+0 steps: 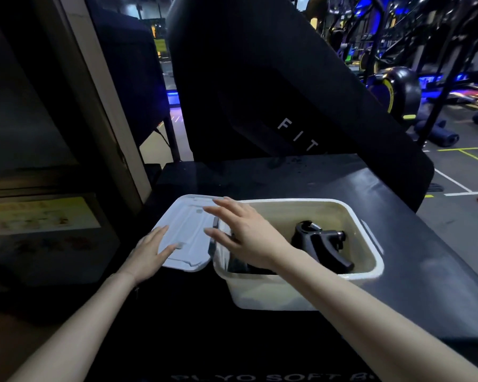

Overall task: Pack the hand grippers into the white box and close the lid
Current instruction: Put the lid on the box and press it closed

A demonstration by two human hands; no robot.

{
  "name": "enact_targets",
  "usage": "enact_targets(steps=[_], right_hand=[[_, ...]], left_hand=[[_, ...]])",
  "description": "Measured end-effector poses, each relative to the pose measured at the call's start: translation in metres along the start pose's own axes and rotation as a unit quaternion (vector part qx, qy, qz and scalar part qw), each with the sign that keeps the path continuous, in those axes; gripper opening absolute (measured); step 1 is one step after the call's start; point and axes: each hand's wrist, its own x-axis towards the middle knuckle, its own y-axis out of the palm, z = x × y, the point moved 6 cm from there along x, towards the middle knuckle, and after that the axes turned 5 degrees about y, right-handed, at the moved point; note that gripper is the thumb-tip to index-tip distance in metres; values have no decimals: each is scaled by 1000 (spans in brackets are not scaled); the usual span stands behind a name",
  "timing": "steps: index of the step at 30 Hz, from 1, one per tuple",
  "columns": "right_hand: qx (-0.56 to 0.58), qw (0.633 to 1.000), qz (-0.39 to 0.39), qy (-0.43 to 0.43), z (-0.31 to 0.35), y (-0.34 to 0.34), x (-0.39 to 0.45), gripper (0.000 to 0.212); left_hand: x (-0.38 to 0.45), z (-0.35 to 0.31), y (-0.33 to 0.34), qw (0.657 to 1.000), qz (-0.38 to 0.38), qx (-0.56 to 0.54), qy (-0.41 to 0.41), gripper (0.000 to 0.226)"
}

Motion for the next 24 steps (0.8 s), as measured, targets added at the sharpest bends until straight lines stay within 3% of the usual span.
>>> enact_targets(steps=[7,11,18,24], right_hand=[[-80,991,101,32,12,60,43,58],[-74,989,117,49,8,74,56,57],[-71,990,111,47,7,79,59,56],[-50,991,98,72,1,76,60,55]], left_hand=[[11,52,10,994,26,-39,-101,70],[22,65,21,992,37,-26,-117,69],[43,64,8,982,-117,17,-147,41],[47,57,7,970,-156,2,-185,23]])
